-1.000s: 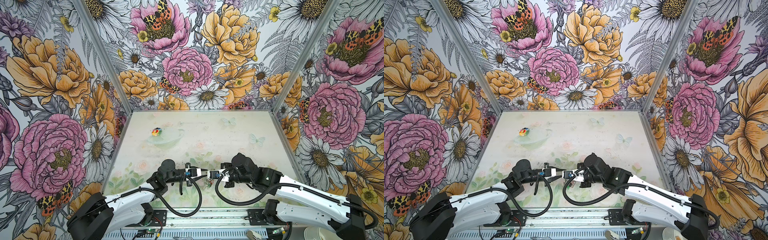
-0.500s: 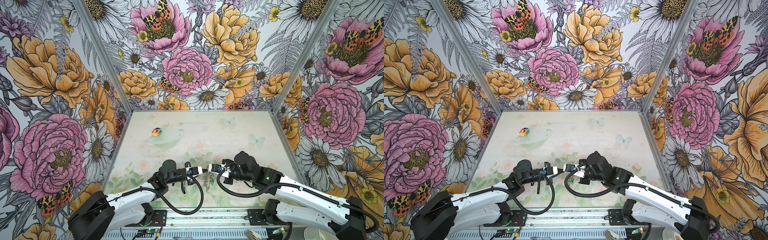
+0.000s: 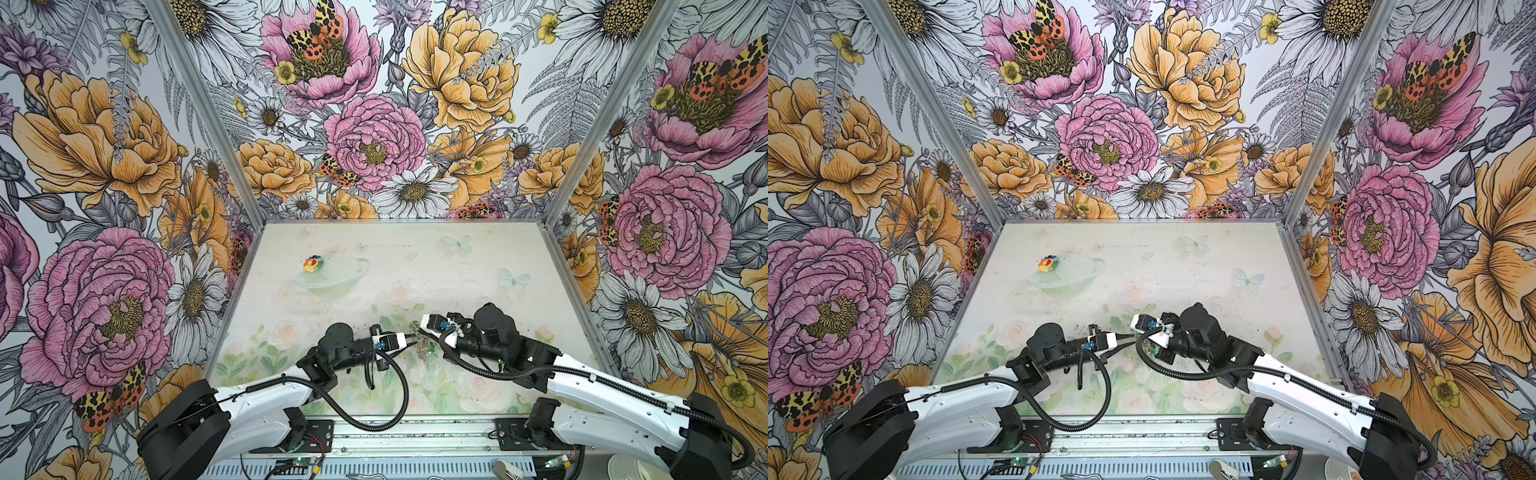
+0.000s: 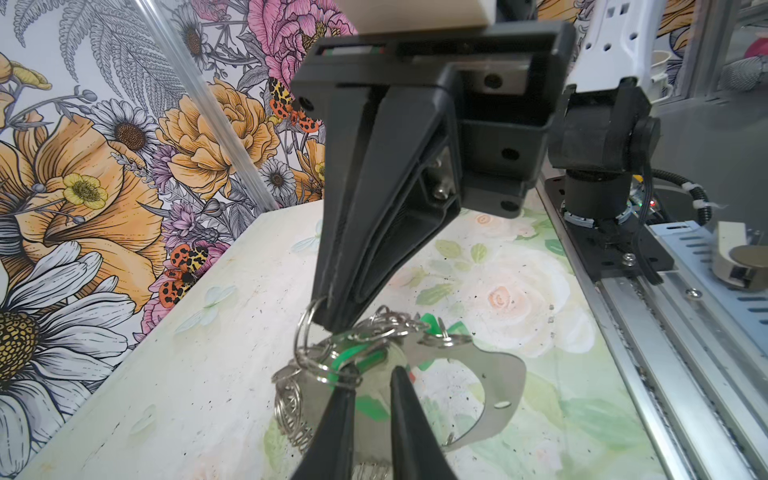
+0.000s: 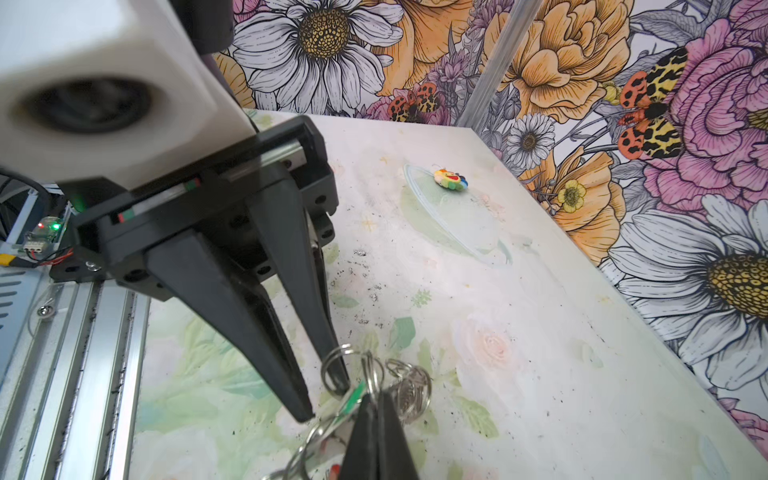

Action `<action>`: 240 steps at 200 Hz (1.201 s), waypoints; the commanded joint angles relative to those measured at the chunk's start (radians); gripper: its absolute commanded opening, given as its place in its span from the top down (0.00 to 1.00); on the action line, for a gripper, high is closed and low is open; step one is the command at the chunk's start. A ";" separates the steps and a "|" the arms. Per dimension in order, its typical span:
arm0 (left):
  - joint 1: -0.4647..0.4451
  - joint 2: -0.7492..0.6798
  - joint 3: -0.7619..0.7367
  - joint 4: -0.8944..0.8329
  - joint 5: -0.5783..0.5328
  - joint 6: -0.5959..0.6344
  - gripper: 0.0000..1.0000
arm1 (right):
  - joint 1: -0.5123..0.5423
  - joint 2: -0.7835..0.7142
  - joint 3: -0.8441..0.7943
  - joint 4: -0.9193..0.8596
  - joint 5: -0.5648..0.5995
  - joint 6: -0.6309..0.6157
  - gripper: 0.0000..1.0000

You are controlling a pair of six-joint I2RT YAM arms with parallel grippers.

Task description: Put the keys on the keyring

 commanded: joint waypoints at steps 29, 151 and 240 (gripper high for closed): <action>0.035 -0.061 -0.043 0.070 -0.046 -0.076 0.74 | -0.007 -0.010 -0.009 0.103 -0.066 -0.008 1.00; 0.043 -0.067 -0.028 0.070 0.012 -0.119 0.76 | -0.013 0.010 -0.028 0.150 -0.139 -0.019 1.00; 0.042 -0.044 -0.009 0.069 0.024 -0.122 0.90 | -0.013 0.017 -0.046 0.172 -0.173 -0.024 1.00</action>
